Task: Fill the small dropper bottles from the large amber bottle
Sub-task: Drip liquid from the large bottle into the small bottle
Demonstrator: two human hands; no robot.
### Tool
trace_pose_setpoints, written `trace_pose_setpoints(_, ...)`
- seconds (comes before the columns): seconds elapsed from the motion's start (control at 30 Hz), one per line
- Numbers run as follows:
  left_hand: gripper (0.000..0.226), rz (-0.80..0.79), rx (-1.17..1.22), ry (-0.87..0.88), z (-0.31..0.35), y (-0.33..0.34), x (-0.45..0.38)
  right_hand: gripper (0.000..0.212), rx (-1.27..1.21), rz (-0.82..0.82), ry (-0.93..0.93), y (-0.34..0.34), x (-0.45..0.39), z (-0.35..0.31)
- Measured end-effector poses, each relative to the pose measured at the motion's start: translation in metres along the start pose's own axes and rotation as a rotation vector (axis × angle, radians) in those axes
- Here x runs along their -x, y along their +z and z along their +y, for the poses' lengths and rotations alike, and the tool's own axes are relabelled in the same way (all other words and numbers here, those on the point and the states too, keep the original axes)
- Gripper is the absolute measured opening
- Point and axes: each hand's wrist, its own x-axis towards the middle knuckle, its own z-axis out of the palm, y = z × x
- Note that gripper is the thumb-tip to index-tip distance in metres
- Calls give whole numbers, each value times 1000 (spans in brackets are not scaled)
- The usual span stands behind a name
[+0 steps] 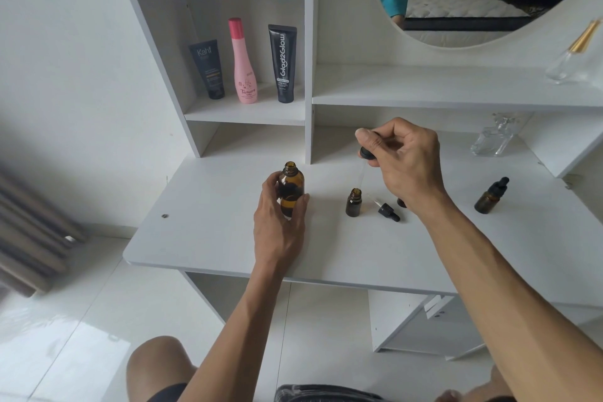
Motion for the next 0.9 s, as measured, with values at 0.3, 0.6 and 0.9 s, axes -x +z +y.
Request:
trace_pose_setpoints(0.3, 48, -2, 1, 6, -1, 0, 0, 23, 4, 3, -14, -1, -1, -4)
trace_pose_setpoints(0.6, 48, 0, 10, 17, -2, 0, -1, 26, 10, 3, -22, -1, -2, -3)
trace_pose_setpoints(0.9, 48, -6, 5, 7, -1, 0, -1, 28, -70, 6, 17, -2, 2, -12)
